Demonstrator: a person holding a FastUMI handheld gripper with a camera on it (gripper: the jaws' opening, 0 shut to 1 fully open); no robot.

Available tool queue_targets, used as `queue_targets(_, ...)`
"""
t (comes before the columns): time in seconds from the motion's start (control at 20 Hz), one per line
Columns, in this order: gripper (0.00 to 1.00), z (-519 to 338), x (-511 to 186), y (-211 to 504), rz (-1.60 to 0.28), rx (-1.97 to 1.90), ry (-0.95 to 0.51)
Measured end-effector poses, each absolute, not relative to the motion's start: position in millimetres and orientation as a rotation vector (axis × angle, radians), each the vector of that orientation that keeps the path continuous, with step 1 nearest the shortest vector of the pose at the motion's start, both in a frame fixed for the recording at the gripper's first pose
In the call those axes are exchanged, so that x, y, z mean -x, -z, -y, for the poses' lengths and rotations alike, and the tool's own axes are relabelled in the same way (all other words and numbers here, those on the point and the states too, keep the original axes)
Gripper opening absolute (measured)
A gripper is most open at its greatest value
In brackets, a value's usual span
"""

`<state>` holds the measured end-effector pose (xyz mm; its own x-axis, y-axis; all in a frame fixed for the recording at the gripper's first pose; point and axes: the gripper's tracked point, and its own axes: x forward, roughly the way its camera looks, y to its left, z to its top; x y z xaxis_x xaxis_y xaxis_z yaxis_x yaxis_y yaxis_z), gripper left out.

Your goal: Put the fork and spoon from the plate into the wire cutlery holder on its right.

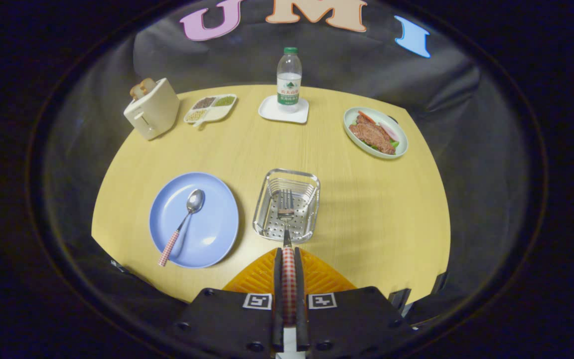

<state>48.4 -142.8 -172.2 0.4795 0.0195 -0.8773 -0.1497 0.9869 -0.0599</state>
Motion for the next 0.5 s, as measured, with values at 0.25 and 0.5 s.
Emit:
queue_targets(0.25, 0.13, 139.6, -60.1, 183.5, -1.238, 0.175, -0.138)
queue_targets(0.5, 0.14, 136.0, -72.5, 190.6, -1.306, 0.171, -0.134)
